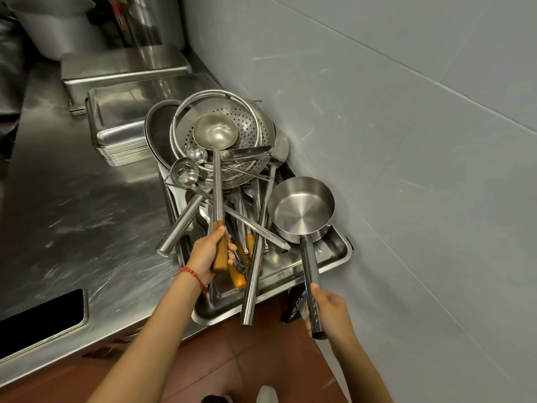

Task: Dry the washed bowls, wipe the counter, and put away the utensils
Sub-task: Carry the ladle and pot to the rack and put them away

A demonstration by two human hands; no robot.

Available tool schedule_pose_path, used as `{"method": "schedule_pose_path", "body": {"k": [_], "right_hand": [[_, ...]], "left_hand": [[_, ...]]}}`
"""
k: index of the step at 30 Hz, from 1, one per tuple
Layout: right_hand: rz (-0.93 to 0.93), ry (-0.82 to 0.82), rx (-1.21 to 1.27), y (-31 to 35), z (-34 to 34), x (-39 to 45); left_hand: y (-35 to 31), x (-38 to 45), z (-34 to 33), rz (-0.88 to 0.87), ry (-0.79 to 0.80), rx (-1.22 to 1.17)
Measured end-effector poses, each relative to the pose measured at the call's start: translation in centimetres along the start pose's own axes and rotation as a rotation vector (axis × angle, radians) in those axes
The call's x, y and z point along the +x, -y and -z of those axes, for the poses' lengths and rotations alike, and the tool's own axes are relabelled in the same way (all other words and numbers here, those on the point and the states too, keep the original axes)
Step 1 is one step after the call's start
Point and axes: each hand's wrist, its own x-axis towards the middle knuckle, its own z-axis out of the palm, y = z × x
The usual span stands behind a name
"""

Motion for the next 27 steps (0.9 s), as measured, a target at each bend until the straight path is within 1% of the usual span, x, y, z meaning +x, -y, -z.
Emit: {"method": "schedule_pose_path", "body": {"k": [6, 14, 21, 27], "right_hand": [[-0.009, 0.005, 0.028, -0.6, -1.0, -0.9], [-0.009, -0.045, 0.034, -1.5, -2.2, -2.2], [-0.09, -0.044, 0.145, -2.2, -3.2, -3.4], [-0.114, -0.052, 0.088, -1.8, -3.7, -2.5]], "left_hand": [[0.0, 0.0, 0.4, -0.008, 0.003, 0.009], [0.4, -0.7, 1.1, -0.038, 0.048, 0.024], [0.5, -1.6, 1.7, -0.052, 0.106, 0.032], [0.5, -2.0, 2.0, -0.085, 0.086, 0.051]]}}
